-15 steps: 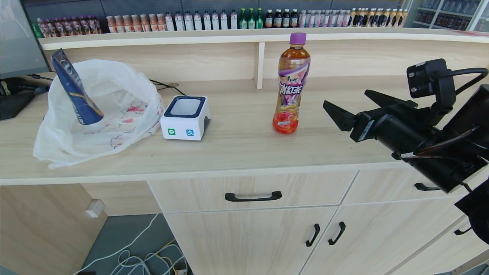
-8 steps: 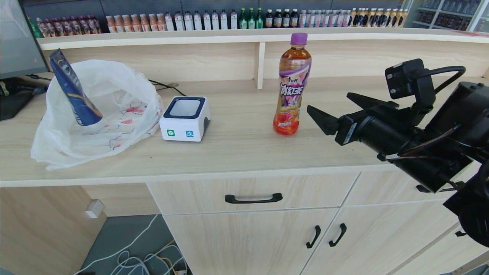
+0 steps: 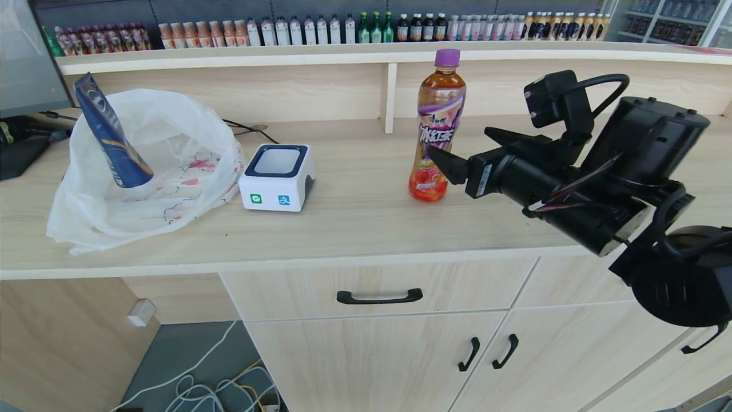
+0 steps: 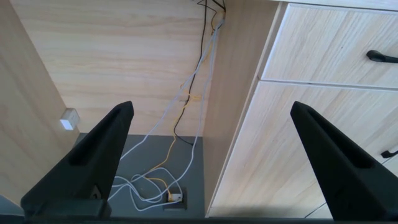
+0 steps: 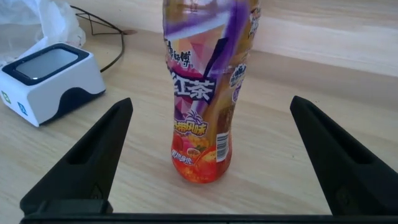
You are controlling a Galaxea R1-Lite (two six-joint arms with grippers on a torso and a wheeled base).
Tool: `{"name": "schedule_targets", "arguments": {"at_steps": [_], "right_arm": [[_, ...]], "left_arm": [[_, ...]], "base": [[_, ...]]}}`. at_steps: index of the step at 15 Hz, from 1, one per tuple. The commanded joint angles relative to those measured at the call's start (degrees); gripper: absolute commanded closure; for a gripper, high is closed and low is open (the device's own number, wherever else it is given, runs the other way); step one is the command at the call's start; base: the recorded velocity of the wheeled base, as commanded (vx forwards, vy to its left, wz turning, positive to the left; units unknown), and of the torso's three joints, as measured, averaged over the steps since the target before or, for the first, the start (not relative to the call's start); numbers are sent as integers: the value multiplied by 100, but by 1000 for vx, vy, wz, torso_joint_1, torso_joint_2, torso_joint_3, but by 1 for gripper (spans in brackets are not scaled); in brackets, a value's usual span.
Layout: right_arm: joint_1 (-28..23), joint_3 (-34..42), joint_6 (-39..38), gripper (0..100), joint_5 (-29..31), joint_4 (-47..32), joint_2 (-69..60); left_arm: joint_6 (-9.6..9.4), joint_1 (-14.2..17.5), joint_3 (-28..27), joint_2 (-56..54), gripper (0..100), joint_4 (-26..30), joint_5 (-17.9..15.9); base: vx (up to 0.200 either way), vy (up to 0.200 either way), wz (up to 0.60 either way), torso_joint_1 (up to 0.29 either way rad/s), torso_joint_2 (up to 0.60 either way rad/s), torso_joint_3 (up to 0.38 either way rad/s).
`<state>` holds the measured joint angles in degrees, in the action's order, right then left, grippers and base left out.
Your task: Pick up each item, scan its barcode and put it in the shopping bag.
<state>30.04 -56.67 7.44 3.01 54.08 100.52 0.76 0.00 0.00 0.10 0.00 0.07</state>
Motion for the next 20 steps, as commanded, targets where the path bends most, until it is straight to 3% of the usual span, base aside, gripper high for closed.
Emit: {"name": "schedule_targets", "arguments": {"at_steps": [1,8,16,20], "right_arm": [[37,-107,3,0,-2,-2,204],[64,-995,3,0,50,-2,952],[90,-1232,-32,0,921,33,1242],[134,-1584,-14,0,1035,112,1453]], "left_arm": [[4,0,0,-1,0,0,1],[4,0,0,-1,0,0,1],[4,0,0,-1,0,0,1],[4,0,0,-1,0,0,1]], "base": [[0,0,0,0,0,0],[0,0,0,0,0,0],[0,0,0,0,0,0],[0,0,0,0,0,0]]}}
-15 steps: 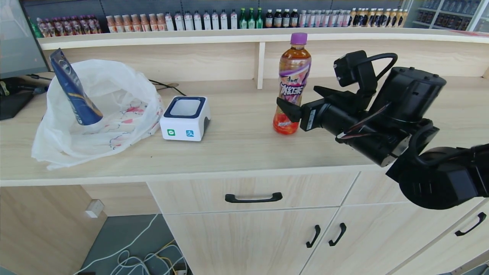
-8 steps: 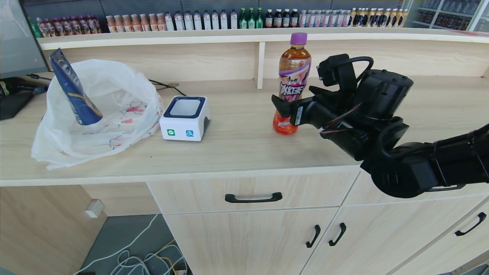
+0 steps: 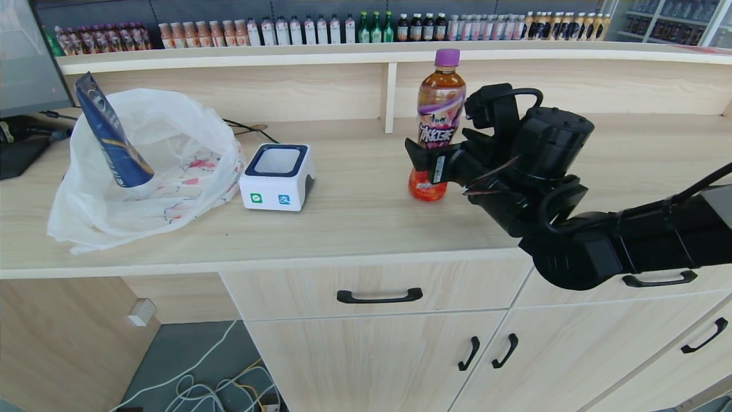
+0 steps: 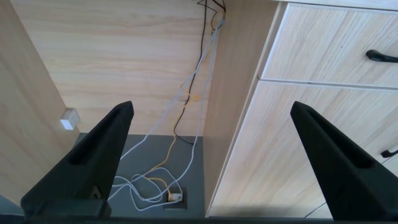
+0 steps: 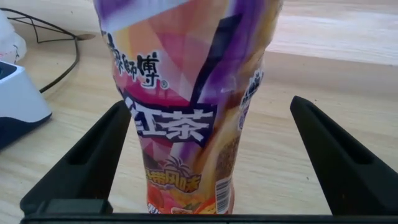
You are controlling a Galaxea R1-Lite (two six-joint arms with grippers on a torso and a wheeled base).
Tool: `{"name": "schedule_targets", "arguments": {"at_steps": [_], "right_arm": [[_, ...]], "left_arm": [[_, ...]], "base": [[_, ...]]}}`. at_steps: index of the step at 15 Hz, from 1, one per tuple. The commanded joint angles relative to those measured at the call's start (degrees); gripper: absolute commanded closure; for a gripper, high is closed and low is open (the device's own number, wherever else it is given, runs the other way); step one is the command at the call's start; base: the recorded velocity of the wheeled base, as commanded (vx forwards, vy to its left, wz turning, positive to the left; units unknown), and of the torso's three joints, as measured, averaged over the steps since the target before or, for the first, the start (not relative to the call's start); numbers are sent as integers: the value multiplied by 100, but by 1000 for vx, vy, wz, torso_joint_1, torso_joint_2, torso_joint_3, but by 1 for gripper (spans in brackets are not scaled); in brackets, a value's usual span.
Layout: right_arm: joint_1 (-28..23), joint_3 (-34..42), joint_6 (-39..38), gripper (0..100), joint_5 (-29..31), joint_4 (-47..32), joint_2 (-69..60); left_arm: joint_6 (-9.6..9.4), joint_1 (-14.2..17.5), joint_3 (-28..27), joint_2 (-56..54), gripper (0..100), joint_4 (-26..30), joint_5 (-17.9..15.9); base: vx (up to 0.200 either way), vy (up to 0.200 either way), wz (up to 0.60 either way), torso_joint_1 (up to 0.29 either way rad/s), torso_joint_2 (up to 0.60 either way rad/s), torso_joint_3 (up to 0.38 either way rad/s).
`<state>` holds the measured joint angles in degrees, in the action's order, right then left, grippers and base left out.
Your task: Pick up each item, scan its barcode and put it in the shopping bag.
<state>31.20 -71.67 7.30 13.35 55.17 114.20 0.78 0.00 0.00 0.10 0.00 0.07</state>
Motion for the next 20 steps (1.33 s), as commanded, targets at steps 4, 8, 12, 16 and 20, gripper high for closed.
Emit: {"name": "schedule_targets", "arguments": {"at_steps": [4,8,12,16,20], "right_arm": [[150,-137,17,0,54,2,181],[168,-154,-1,0,221,20,190],[159,-348,-1,0,221,20,296],[159,-409,-1,0,212,20,331],[168,-506,-1,100,212,20,340]], "left_arm": [[1,0,0,-1,0,0,1],[1,9,0,-1,0,0,1],[1,0,0,-1,0,0,1],[1,0,0,-1,0,0,1],[1,9,0,-1,0,0,1]], "base": [[0,0,0,0,0,0],[0,0,0,0,0,0],[0,0,0,0,0,0],[0,0,0,0,0,0],[0,0,0,0,0,0]]}}
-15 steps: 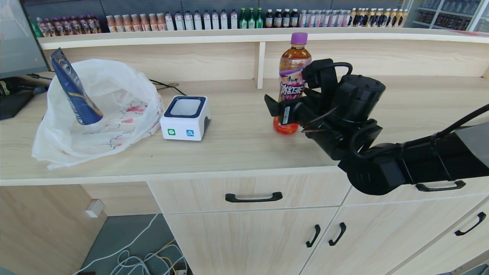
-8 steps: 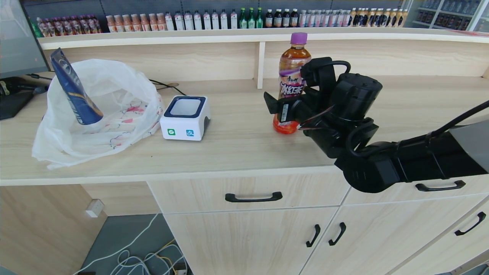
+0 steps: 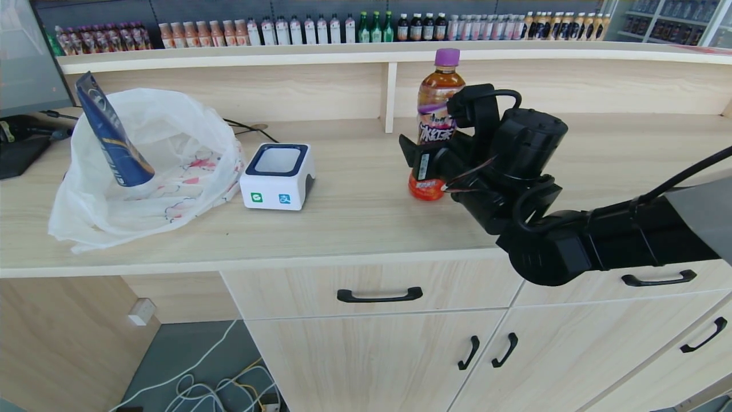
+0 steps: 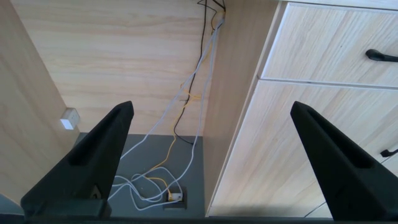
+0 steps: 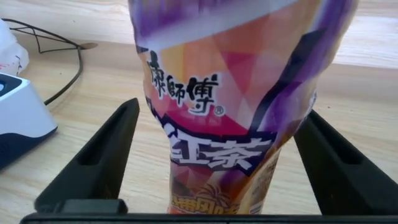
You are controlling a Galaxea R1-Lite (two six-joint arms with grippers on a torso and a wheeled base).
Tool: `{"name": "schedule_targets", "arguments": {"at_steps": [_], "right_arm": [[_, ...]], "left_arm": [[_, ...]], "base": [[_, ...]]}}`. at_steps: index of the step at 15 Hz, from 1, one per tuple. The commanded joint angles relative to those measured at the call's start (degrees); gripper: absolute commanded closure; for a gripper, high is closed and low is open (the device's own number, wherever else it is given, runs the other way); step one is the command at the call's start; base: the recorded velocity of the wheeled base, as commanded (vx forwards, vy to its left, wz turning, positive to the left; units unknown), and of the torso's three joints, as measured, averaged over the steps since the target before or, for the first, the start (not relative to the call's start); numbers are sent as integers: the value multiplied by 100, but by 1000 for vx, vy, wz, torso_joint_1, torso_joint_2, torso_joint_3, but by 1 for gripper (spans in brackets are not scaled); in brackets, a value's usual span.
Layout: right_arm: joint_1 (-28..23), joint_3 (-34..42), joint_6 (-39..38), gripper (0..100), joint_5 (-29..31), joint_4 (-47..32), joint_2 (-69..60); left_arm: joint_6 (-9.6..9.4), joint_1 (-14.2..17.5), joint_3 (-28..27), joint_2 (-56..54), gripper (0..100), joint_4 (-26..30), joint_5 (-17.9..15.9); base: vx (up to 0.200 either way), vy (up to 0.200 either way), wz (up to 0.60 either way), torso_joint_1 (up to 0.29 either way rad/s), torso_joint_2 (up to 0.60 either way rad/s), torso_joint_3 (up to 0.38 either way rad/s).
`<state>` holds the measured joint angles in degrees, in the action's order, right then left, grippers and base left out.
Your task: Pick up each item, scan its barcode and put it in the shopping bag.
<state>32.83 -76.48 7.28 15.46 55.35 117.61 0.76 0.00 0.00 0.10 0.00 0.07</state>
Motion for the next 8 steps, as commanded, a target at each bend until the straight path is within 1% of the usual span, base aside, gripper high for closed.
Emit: {"name": "schedule_targets", "arguments": {"at_steps": [1,8], "right_arm": [[4,-86,2,100,1,3,-2],[4,-130,-7,100,-8,3,-2]], "left_arm": [[4,0,0,-1,0,0,1],[4,9,0,-1,0,0,1]], "base": [[0,0,0,0,0,0],[0,0,0,0,0,0]]}}
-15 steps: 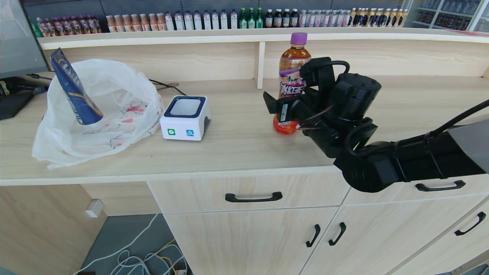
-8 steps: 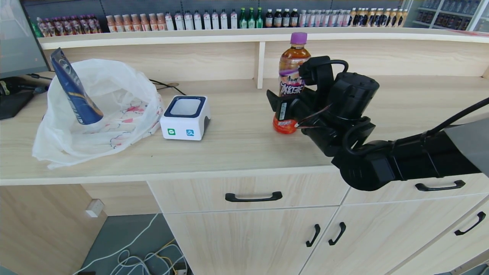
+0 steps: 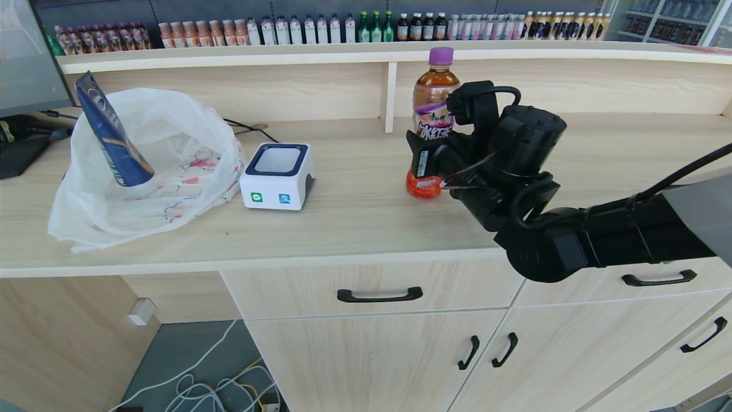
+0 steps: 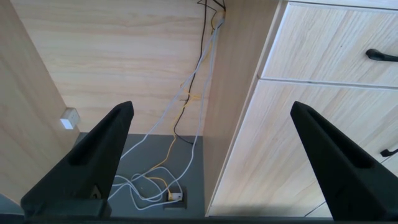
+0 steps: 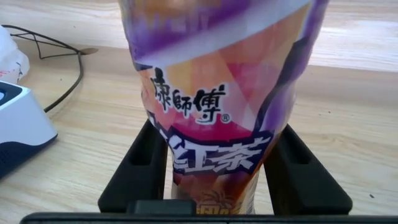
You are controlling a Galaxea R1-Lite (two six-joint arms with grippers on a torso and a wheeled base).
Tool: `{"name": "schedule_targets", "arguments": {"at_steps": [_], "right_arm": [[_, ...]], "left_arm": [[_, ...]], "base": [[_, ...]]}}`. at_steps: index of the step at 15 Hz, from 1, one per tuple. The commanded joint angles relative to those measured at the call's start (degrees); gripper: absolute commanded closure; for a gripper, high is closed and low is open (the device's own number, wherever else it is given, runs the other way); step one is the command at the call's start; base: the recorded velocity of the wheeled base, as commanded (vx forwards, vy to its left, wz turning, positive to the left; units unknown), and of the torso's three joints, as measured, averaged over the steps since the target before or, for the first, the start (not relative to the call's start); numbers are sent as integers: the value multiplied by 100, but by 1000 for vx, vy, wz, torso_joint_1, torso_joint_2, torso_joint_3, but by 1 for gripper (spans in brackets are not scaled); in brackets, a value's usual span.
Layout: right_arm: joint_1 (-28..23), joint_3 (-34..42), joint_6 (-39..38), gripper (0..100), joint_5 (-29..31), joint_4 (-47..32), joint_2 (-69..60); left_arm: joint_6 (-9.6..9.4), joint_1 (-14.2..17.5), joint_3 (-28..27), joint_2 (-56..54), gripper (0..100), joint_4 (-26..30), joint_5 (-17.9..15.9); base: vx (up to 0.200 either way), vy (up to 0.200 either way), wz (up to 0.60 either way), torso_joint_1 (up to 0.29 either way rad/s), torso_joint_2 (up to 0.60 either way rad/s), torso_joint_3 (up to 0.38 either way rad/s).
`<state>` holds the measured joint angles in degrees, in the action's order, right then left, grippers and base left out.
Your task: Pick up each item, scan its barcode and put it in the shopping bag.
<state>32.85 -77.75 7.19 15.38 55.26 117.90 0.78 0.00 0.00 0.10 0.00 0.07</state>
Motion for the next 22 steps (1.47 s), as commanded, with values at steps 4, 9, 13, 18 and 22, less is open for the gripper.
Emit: {"name": "schedule_targets", "arguments": {"at_steps": [4,9,13,18,22], "right_arm": [[90,58,-7,100,0,196,-126],[301,656,-7,100,-18,266,-997],[301,1394,-25,100,-150,275,-2007],[494,2634,-16,100,-167,275,-3159],[529,3759,-42,100,-185,284,-4020]], "left_arm": [[1,0,0,-1,0,0,1],[1,0,0,-1,0,0,1],[1,9,0,-1,0,0,1],[1,0,0,8,0,0,1],[1,0,0,-1,0,0,1]], "base": [[0,0,0,0,0,0],[0,0,0,0,0,0],[0,0,0,0,0,0],[0,0,0,0,0,0],[0,0,0,0,0,0]]}}
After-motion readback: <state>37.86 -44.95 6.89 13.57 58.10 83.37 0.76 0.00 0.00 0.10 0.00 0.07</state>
